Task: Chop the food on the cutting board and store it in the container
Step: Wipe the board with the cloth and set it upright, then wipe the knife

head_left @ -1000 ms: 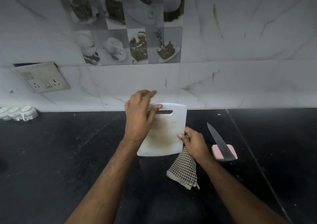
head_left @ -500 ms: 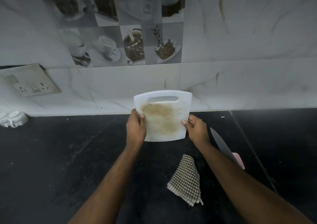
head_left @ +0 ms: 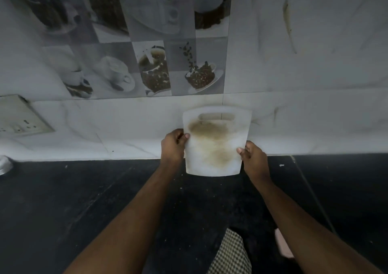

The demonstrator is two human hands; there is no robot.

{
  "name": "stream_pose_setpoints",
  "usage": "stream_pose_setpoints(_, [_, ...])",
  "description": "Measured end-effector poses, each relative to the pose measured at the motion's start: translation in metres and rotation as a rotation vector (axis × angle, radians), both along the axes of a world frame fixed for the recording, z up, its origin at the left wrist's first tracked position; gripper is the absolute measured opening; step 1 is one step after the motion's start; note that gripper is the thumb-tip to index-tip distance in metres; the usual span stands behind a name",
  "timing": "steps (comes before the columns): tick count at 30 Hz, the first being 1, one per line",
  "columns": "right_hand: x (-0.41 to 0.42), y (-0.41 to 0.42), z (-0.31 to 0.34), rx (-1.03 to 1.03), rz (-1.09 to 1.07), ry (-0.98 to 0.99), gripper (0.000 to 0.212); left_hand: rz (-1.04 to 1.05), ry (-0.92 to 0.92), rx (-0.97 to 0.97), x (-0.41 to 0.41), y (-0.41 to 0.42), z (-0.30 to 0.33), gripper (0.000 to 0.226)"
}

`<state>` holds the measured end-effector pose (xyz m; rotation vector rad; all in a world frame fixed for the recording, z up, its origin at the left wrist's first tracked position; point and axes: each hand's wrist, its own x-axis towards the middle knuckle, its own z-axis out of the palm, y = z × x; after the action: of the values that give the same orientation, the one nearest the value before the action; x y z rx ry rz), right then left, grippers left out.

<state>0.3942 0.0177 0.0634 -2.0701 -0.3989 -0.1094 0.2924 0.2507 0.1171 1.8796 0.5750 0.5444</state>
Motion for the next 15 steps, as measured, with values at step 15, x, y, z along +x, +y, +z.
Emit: stream_pose_setpoints(15, [-0.014, 0.006, 0.010, -0.014, -0.161, 0.013, 0.032, 0.170, 0.082, 0.052, -0.012, -0.030, -0.021, 0.038])
